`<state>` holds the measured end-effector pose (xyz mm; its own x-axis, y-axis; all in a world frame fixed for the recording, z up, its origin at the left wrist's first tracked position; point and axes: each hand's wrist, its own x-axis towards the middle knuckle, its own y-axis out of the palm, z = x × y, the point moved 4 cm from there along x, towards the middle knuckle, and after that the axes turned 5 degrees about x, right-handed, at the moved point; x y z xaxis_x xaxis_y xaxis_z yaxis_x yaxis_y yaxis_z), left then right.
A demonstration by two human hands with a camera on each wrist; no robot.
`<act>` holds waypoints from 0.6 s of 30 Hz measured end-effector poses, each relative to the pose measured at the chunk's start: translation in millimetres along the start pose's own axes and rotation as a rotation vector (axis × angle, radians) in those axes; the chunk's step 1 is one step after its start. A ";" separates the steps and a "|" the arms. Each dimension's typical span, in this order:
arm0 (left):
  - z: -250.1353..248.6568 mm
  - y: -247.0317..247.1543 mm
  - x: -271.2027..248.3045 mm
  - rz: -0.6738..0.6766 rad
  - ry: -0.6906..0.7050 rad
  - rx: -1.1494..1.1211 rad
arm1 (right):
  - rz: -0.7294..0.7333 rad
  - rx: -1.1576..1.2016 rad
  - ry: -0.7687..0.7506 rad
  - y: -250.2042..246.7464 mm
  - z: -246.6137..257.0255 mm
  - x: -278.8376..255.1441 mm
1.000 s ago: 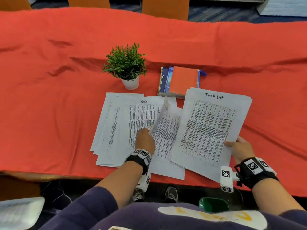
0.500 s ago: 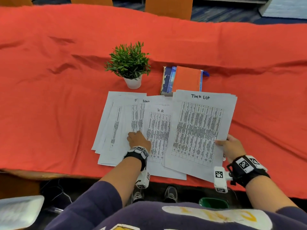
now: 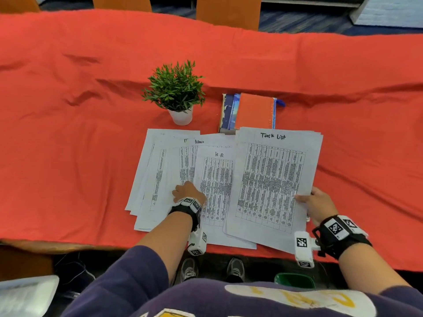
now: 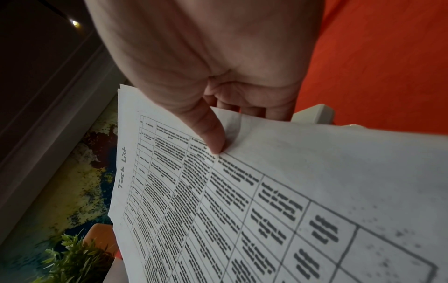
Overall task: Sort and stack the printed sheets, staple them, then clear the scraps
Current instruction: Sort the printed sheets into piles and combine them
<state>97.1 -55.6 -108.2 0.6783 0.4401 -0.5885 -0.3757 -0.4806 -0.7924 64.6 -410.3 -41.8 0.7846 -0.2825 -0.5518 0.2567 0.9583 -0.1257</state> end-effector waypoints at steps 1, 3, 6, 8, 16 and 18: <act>-0.7 -0.5 1.3 0.016 0.009 0.008 | -0.002 0.002 0.004 -1.0 -0.3 0.0; -2.3 -0.1 2.3 0.032 0.034 0.010 | 0.000 0.008 0.012 -1.9 -0.5 -0.1; -5.5 3.0 -1.7 -0.030 0.092 -0.110 | -0.003 0.006 0.011 -3.2 0.7 -0.9; -7.8 2.2 -8.3 -0.109 0.174 -0.199 | 0.001 0.002 0.006 -2.9 2.1 -1.9; -15.6 -11.3 -40.9 -0.221 0.489 -0.136 | 0.023 -0.002 0.015 3.7 0.5 2.5; -18.1 -15.2 -45.8 -0.228 0.529 -0.122 | 0.027 0.000 0.016 6.9 -0.9 4.1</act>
<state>83.1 -82.2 -66.3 0.9680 0.1194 -0.2206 -0.1294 -0.5158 -0.8469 69.0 -404.8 -45.7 0.7821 -0.2558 -0.5683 0.2357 0.9655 -0.1103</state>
